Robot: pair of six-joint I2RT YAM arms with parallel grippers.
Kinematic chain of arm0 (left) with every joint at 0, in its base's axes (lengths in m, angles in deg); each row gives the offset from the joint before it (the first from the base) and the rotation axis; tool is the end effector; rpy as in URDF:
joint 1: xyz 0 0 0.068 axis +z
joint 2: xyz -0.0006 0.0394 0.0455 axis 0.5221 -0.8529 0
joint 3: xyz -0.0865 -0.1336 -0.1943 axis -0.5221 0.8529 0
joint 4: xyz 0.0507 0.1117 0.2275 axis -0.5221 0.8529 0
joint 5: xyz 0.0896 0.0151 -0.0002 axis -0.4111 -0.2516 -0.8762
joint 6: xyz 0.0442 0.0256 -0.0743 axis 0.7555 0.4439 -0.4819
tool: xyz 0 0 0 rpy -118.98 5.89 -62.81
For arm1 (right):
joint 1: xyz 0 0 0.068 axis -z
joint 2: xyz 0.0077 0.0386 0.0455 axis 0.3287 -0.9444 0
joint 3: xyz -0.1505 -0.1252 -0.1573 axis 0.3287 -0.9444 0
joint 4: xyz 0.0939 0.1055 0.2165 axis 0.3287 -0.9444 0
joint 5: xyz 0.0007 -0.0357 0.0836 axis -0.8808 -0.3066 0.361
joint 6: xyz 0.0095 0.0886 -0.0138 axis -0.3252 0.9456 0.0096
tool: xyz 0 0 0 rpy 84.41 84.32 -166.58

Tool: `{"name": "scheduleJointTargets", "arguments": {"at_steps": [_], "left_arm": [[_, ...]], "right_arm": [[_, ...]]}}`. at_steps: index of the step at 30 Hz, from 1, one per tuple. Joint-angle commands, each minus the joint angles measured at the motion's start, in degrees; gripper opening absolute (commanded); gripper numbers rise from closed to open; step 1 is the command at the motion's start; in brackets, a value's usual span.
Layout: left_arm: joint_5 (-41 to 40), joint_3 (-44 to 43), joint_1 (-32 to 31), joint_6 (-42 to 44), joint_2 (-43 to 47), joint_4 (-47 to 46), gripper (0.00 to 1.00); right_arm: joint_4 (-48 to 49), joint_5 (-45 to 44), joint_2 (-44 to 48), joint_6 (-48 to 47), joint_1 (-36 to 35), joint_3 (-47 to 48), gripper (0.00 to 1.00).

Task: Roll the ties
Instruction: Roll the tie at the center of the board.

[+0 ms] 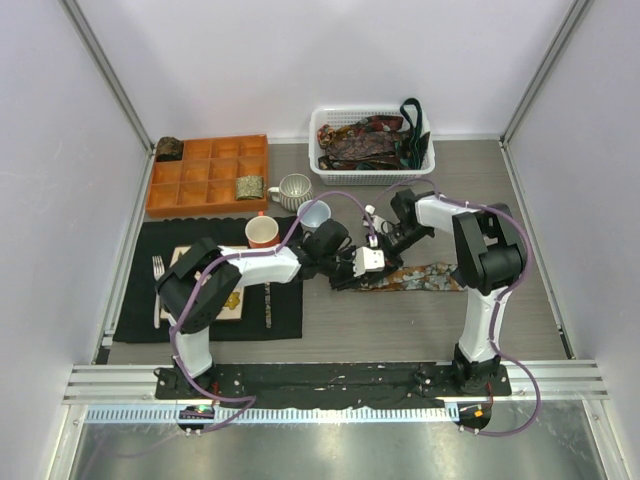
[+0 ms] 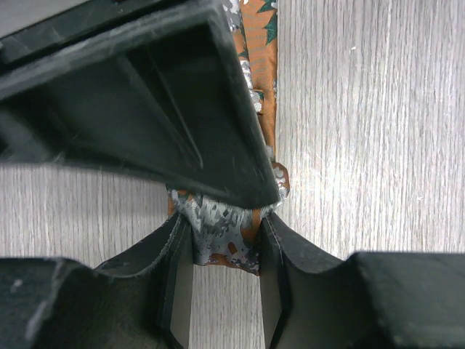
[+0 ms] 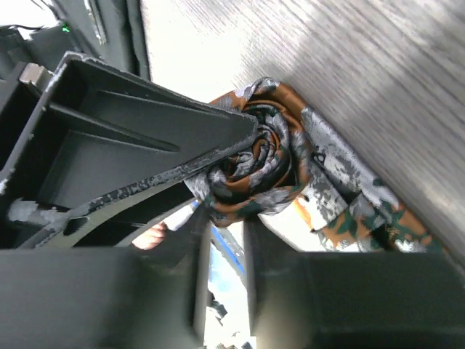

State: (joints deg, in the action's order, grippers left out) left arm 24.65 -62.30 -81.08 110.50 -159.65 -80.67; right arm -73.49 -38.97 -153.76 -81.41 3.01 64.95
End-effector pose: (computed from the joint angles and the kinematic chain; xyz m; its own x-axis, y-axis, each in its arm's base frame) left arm 0.2344 -0.3290 0.1111 0.0017 0.6456 -0.7637 0.9967 0.0610 0.0538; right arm 0.2960 0.1505 0.0917 -0.9357 -0.3513 -0.0328 -0.2472 0.5865 0.7713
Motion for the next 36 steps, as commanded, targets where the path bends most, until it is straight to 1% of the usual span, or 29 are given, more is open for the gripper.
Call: {"name": "scheduleJointTargets", "arguments": {"at_steps": [1, 2, 3, 5, 6, 11, 13, 14, 20, 24, 28, 31, 32, 33, 34, 36], "left_arm": [[-1.74, 0.55, -0.49, 0.49, -1.12, 7.59, 0.35], [-1.74, 0.46, -0.49, 0.57, -0.77, 7.68, 0.36], [-1.66, 0.46, -0.58, 0.58, -0.6, 7.68, 0.43], [-0.96, 0.46, -0.32, 0.66, 0.02, 7.51, 0.5], [-0.6, 0.37, -0.23, 0.49, 0.28, 6.9, 0.57], [2.3, -1.46, 0.03, -0.83, 1.87, 3.73, 0.72], [3.53, -2.61, -0.05, -1.35, 1.6, 3.2, 0.74], [3.7, -3.57, -0.14, -1.45, 1.43, 2.85, 0.77], [5.02, -6.39, -0.93, -0.39, -1.56, 0.65, 0.8], [4.15, -7.98, -1.37, 1.71, -4.89, 0.65, 0.8], [3.62, -8.15, -1.46, 4.96, -6.13, 1.53, 0.77], [4.14, -8.59, -1.46, 6.37, -6.57, 3.02, 0.69], [4.49, -8.68, -1.55, 6.46, -6.83, 3.63, 0.62], [4.67, -8.77, -1.55, 6.55, -6.92, 4.07, 0.58], [4.85, -9.03, -1.46, 6.55, -6.75, 4.6, 0.49], [5.46, -8.95, -1.55, 6.2, -6.66, 5.57, 0.41]], "right_arm": [[2.01, -2.97, -2.54, 0.94, 1.06, -0.03, 0.1], [1.39, -3.32, -2.63, 0.16, 1.94, -0.73, 0.02], [1.04, -4.37, -2.63, -0.2, 2.47, -1.08, 0.01], [-0.01, -5.17, -2.63, -1.16, 3.7, -2.4, 0.01], [-0.37, -5.61, -2.89, -2.21, 5.01, -2.84, 0.01], [-1.51, -7.81, -5.78, -4.15, 7.22, -3.73, 0.01], [-1.42, -8.42, -7.02, -4.42, 7.48, -3.2, 0.01], [-1.42, -8.77, -7.63, -4.42, 7.48, -2.67, 0.01], [-1.69, -9.48, -11.24, -4.24, 7.92, -0.74, 0.01], [-2.57, -8.25, -12.47, -4.6, 8.01, -0.03, 0.01], [-3.97, -7.37, -12.04, -5.56, 8.01, -0.12, 0.01], [-4.93, -6.05, -11.77, -6.26, 8.01, -0.03, 0.01], [-5.29, -5.53, -11.68, -6.61, 7.92, 0.05, 0.01], [-5.64, -4.48, -11.51, -6.88, 7.84, 0.14, 0.01], [-6.34, -4.03, -11.25, -7.06, 7.75, 0.32, 0.01], [-6.7, -3.16, -9.67, -7.32, 7.75, 0.32, 0.01]]}}
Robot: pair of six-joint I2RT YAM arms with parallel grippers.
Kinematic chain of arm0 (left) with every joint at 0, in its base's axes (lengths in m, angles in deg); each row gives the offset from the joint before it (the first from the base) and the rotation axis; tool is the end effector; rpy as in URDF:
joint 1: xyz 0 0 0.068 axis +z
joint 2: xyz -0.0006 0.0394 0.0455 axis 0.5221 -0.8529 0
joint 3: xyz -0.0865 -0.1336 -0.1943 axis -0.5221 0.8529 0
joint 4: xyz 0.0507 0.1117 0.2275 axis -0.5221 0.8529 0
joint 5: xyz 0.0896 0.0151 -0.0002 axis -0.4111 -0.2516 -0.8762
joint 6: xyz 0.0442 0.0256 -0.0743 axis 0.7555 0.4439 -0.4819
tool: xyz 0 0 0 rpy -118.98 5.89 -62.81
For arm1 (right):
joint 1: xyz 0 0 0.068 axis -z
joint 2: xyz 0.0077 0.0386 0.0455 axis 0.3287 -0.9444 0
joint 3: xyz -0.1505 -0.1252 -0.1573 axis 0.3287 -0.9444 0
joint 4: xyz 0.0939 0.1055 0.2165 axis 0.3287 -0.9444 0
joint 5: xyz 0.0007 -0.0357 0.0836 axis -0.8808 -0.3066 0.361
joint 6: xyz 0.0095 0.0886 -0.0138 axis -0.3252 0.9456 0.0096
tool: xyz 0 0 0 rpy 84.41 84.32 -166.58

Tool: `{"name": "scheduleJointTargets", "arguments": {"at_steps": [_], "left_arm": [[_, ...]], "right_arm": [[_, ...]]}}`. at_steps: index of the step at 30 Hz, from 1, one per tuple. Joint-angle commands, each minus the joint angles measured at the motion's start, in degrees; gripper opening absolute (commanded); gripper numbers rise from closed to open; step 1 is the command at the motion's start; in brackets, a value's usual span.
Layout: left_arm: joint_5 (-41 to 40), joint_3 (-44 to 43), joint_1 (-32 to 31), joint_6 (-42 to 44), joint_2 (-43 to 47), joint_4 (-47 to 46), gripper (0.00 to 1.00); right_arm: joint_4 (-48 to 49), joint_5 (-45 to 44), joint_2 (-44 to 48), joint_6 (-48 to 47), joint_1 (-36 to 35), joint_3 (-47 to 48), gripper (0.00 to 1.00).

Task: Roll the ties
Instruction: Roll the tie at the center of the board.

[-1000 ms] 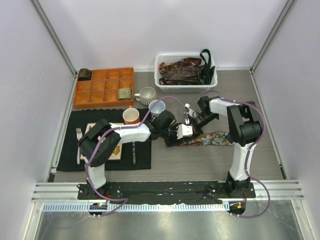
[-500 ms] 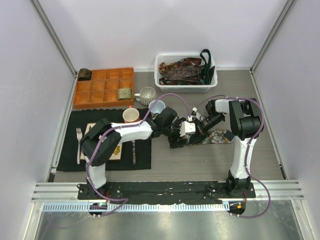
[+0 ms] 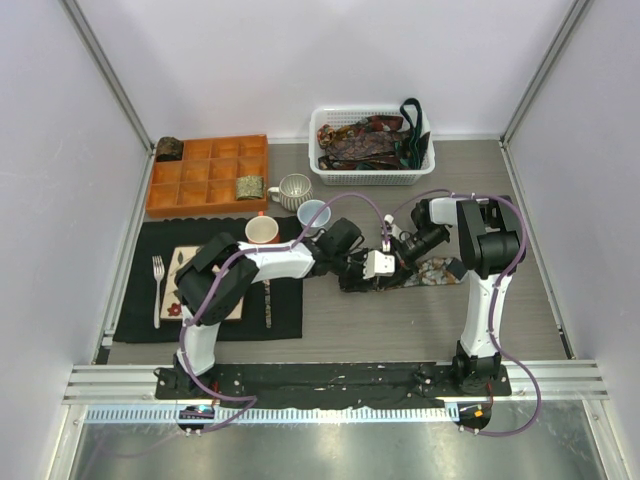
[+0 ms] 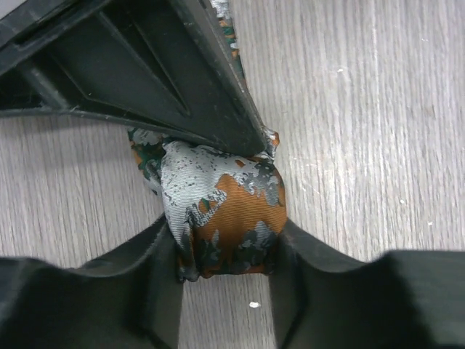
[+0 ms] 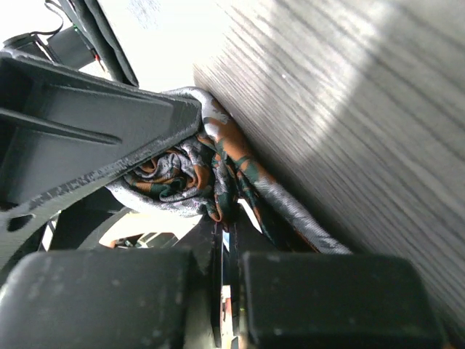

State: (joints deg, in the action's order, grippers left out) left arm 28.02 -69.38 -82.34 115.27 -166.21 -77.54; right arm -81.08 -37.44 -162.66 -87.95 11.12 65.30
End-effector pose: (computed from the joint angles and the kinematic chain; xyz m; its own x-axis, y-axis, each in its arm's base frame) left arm 0.2370 -0.3530 0.1009 0.0780 0.6491 -0.7567 0.9969 -0.0555 0.0551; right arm 0.2935 0.1057 0.0517 -0.9479 -0.2792 0.1535 -0.0467 0.5985 0.7998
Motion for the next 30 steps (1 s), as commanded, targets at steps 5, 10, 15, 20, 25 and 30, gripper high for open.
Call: {"name": "scheduleJointTargets", "arguments": {"at_steps": [5, 10, 15, 20, 25, 30], "left_arm": [[2.63, 1.11, -0.11, 0.73, 1.56, 3.24, 0.2], [2.27, 3.32, -0.02, 0.82, 2.27, 3.33, 0.16], [1.57, 3.24, -0.02, -0.76, 2.27, 3.06, 0.15], [-0.71, 2.97, 0.51, -6.54, 3.24, 0.52, 0.16], [-0.19, 2.88, 1.74, -11.92, 5.52, -0.54, 0.18], [-1.75, 3.85, 2.18, -14.64, 6.76, -1.07, 0.21]], "right_arm": [[-5.61, 0.94, 3.18, -4.38, 1.3, 1.2, 0.17], [-7.99, 4.28, 5.56, -6.5, 4.38, 3.13, 0.26], [-3.52, 0.17, 3.28, -3.6, 4.38, 2.61, 0.26], [0.01, -7.22, 1.34, -2.37, 4.47, 0.15, 0.25], [4.66, -13.55, 1.69, 1.41, 5.61, -2.84, 0.25], [5.28, -14.17, 1.6, 2.38, 5.62, -5.03, 0.22]]}}
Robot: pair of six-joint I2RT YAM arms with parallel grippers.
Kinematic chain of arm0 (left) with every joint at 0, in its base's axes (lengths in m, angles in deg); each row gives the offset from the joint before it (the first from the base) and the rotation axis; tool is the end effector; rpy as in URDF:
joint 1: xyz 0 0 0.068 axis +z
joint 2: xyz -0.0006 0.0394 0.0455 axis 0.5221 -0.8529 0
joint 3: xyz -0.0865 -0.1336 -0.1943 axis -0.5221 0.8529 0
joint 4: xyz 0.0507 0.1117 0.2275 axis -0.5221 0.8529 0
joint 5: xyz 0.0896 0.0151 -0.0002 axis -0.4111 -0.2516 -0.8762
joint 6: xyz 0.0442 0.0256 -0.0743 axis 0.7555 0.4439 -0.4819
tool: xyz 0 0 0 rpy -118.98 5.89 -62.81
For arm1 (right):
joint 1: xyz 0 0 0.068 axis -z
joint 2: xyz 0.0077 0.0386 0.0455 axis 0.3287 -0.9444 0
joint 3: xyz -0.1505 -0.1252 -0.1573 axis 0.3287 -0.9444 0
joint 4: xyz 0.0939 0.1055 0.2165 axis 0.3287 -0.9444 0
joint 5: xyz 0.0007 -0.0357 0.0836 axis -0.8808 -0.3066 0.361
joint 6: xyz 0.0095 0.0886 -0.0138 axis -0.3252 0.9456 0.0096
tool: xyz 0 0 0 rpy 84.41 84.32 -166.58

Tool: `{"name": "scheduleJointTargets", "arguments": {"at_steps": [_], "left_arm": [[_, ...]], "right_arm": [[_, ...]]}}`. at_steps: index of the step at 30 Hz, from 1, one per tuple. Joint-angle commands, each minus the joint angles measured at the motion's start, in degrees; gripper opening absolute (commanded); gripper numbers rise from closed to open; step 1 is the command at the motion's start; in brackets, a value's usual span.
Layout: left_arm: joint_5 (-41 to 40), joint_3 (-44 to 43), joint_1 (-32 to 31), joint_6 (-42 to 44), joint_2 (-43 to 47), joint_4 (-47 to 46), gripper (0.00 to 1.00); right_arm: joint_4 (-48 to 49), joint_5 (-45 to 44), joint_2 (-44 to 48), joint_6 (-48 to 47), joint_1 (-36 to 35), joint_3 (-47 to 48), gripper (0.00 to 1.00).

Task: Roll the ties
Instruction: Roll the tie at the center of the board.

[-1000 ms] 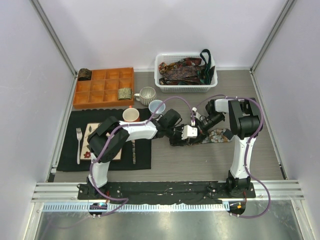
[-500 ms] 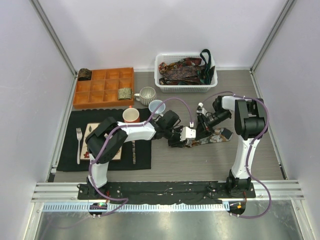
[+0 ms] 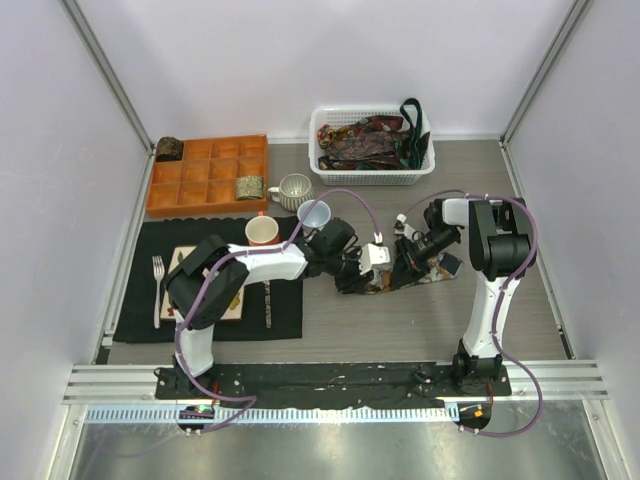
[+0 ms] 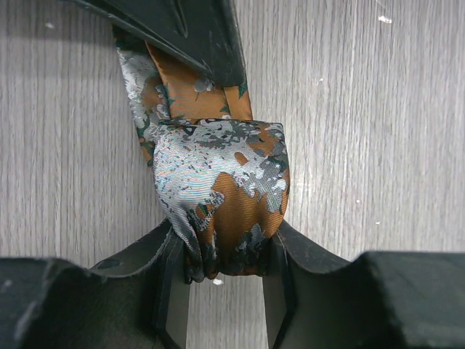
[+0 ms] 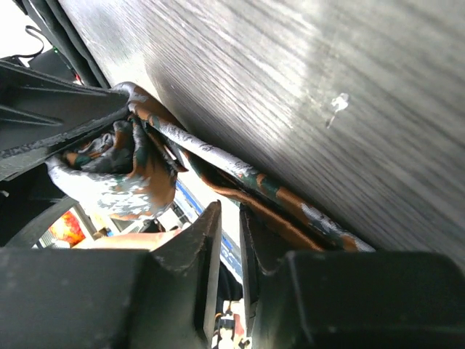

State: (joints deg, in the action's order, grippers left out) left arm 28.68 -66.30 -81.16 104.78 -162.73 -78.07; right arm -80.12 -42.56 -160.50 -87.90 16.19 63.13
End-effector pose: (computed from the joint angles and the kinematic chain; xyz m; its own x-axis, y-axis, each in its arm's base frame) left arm 0.2363 -0.3399 0.1096 -0.1102 0.6333 -0.7660 0.9939 0.0749 -0.0810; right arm 0.2943 0.0742 0.0505 -0.9661 -0.2094 0.1508 -0.0275 0.6647 0.7466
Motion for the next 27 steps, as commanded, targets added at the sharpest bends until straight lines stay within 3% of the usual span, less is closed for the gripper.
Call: {"name": "scheduleJointTargets", "arguments": {"at_steps": [1, 10, 15, 21, 27], "left_arm": [[-3.64, 0.68, 0.91, -4.85, 3.02, -0.63, 0.21], [-9.01, -3.19, 0.74, -2.24, -1.82, 7.71, 0.2], [-10.16, -3.54, 0.74, 1.99, -2.61, 12.19, 0.18], [-7.53, -2.05, 0.65, 6.56, -2.26, 13.51, 0.18], [-4.63, -1.25, 0.82, 10.16, -1.91, 14.22, 0.18]], "right_arm": [[4.41, -9.14, -0.38, 2.25, 0.54, -3.22, 0.22], [4.58, -7.48, 1.99, 2.6, 0.54, -6.56, 0.22], [3.45, -1.16, 5.06, 1.81, 0.02, -7.36, 0.22], [1.24, 6.66, 6.91, -1.09, 0.37, -1.57, 0.27], [2.12, 5.72, 3.84, -0.04, 0.28, 3.63, 0.33]]}}
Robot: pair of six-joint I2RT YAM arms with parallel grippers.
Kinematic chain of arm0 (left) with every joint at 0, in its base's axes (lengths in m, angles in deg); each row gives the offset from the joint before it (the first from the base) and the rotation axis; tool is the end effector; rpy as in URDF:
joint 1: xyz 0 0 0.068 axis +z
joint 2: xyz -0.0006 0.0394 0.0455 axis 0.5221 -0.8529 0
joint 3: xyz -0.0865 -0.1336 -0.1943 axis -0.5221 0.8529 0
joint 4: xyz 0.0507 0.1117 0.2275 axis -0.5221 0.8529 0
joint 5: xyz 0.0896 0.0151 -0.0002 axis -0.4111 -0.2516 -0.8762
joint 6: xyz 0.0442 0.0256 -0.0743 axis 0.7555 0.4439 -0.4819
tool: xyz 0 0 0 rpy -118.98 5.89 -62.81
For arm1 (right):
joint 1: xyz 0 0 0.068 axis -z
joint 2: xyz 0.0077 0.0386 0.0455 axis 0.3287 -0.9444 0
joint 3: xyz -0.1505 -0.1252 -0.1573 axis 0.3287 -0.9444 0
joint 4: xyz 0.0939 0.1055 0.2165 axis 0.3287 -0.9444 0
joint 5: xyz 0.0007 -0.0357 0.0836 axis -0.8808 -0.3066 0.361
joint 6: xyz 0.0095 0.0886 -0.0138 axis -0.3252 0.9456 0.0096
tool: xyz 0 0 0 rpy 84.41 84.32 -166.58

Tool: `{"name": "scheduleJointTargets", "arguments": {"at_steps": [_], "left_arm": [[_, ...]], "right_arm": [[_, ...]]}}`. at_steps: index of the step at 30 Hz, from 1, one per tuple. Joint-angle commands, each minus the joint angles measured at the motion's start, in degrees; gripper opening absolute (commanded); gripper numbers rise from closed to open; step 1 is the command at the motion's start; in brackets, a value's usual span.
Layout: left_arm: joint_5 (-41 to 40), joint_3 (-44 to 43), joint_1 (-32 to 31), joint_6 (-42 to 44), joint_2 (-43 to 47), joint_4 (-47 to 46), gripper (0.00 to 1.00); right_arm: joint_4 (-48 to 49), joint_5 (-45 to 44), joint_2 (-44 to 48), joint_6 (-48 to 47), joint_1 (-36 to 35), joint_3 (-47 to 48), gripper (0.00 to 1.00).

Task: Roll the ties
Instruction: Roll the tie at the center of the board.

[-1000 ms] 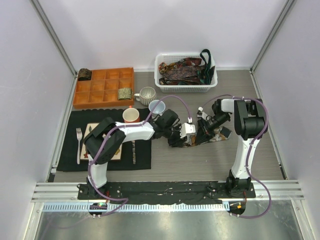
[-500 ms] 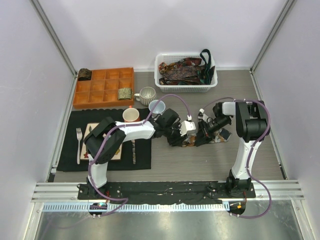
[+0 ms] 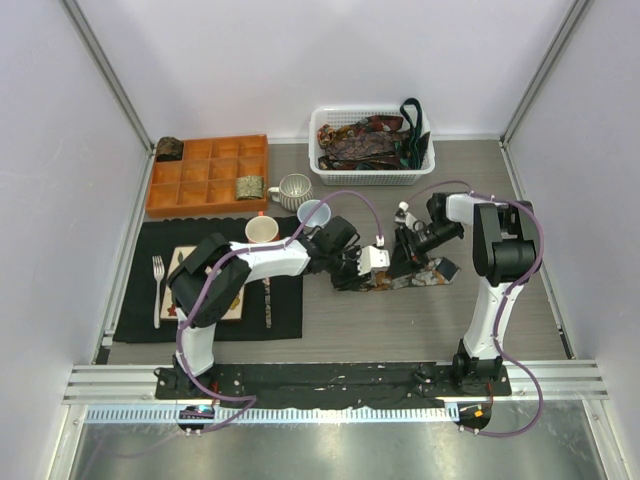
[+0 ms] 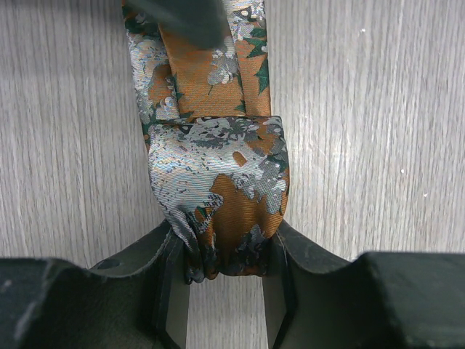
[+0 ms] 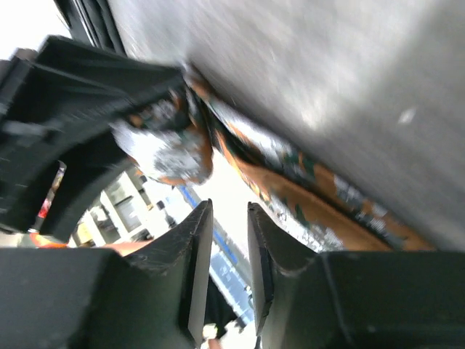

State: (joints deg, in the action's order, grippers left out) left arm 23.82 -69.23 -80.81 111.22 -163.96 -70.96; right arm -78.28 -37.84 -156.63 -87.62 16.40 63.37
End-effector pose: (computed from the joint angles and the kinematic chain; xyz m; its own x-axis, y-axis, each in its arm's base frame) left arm 0.2430 -0.3345 0.1030 -0.0480 0.7198 -0.6926 0.9979 0.0640 -0.0027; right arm 0.3042 0.0780 0.0741 -0.9811 -0.1891 0.0405 -0.0832 0.6019 0.7942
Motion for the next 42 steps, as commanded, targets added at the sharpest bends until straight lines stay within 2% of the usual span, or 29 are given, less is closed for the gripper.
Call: {"name": "scheduleJointTargets", "arguments": {"at_steps": [1, 7, 13, 19, 23, 27, 29, 35, 42], "left_arm": [[0.14, 1.59, 0.47, 3.72, -0.68, 7.2, 0.18], [-0.03, 1.67, 1.26, 0.39, 0.45, 5.19, 0.21], [2.16, 2.82, 2.58, -4.79, 4.76, 0.97, 0.29], [2.34, 2.73, 2.5, -2.88, 2.66, 3.25, 0.33], [0.85, 2.82, 1.09, 0.9, 1.26, 6.31, 0.33], [-2.57, 3.43, -0.23, 2.05, 0.73, 6.59, 0.33], [-3.2, 3.17, -0.67, 2.23, 0.2, 7.29, 0.34], [-3.72, 2.2, -0.58, 2.32, -1.3, 8.26, 0.37], [-3.81, 1.5, -0.58, 2.58, -1.83, 8.44, 0.37]], "right_arm": [[0.72, -0.58, -0.64, 0.03, 0.06, 3.39, 0.33], [3.01, -8.05, -3.98, 0.12, 0.15, -0.65, 0.33], [5.47, -13.07, -4.78, 3.28, 0.24, -3.55, 0.32], [5.82, -14.31, -4.78, 3.9, 0.15, -2.68, 0.32], [4.16, -10.88, -3.12, 3.55, 0.15, 1.61, 0.37], [0.56, -2.9, -0.31, 2.32, -0.46, 4.35, 0.55], [-1.2, 2.03, 0.84, 2.14, -1.25, 3.66, 0.6], [0.72, 7.84, 4.1, 4.51, -6.0, -1.09, 0.59], [7.05, 6.09, 2.96, 8.47, -8.99, -1.45, 0.52]]}}
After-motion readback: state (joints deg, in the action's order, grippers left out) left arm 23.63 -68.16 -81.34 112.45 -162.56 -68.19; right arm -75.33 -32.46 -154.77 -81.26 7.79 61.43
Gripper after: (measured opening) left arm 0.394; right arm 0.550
